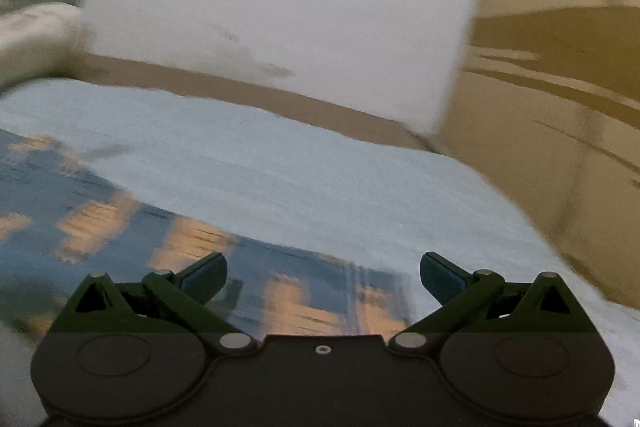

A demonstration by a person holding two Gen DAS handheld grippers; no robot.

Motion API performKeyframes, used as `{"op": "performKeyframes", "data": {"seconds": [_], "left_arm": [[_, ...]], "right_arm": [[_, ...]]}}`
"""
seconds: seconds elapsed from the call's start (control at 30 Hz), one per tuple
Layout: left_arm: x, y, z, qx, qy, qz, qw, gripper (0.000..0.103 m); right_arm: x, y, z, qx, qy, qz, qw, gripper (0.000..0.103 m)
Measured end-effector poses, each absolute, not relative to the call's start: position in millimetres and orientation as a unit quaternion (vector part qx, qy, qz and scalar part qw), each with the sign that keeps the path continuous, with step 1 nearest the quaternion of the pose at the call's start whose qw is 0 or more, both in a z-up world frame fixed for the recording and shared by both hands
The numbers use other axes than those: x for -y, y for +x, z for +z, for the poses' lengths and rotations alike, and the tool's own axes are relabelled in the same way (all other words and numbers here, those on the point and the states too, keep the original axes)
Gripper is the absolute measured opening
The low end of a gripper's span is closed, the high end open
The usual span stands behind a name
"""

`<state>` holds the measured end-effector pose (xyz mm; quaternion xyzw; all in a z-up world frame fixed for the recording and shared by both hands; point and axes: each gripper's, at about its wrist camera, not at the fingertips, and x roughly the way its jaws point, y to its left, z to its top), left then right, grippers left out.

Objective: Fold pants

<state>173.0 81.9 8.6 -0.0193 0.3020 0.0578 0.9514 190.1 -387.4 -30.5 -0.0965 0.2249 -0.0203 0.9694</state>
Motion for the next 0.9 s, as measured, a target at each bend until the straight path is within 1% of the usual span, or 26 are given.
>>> {"op": "performKeyframes", "data": {"seconds": [0.2, 0.4, 0.5, 0.57, 0.6, 0.63, 0.7, 0.73, 0.77, 0.83, 0.87, 0.9], "left_arm": [[-130.6, 191.5, -18.3, -0.297, -0.119, 0.035, 0.947, 0.102], [-167.7, 215.3, -43.7, -0.305, -0.206, 0.017, 0.93, 0.102], [-185.8, 224.1, -54.8, -0.315, -0.261, 0.009, 0.913, 0.091], [-193.0, 229.2, -61.0, -0.321, -0.288, -0.002, 0.902, 0.077], [-194.3, 232.5, -64.2, -0.324, -0.297, -0.005, 0.898, 0.073], [-194.9, 234.3, -66.1, -0.327, -0.306, -0.009, 0.894, 0.067], [-194.8, 236.0, -67.6, -0.332, -0.32, -0.007, 0.888, 0.062], [-194.5, 237.2, -68.2, -0.335, -0.322, 0.003, 0.885, 0.048], [-195.2, 238.3, -69.1, -0.339, -0.326, 0.015, 0.882, 0.03], [-196.4, 235.5, -67.2, -0.334, -0.341, 0.03, 0.878, 0.019], [-195.6, 233.6, -64.2, -0.328, -0.339, 0.035, 0.881, 0.016], [-192.6, 230.8, -59.2, -0.322, -0.328, 0.041, 0.887, 0.015]], "right_arm": [[308.0, 214.9, -22.3, -0.239, -0.063, 0.146, 0.958, 0.102], [240.6, 250.1, -31.7, -0.254, -0.066, 0.21, 0.942, 0.102], [221.7, 259.7, -37.5, -0.26, -0.074, 0.214, 0.939, 0.102], [217.2, 257.6, -41.4, -0.265, -0.084, 0.212, 0.937, 0.102], [219.3, 255.9, -44.3, -0.266, -0.086, 0.21, 0.937, 0.102], [220.7, 256.3, -46.5, -0.27, -0.082, 0.21, 0.936, 0.102], [222.7, 254.9, -49.4, -0.274, -0.07, 0.209, 0.936, 0.102], [225.4, 255.8, -49.7, -0.276, -0.061, 0.207, 0.937, 0.102], [226.8, 256.0, -50.7, -0.277, -0.055, 0.206, 0.937, 0.102], [229.7, 257.6, -51.9, -0.281, -0.043, 0.203, 0.937, 0.102], [230.6, 257.4, -52.5, -0.281, -0.04, 0.203, 0.937, 0.102], [231.3, 257.3, -53.3, -0.282, -0.037, 0.203, 0.937, 0.102]]}}
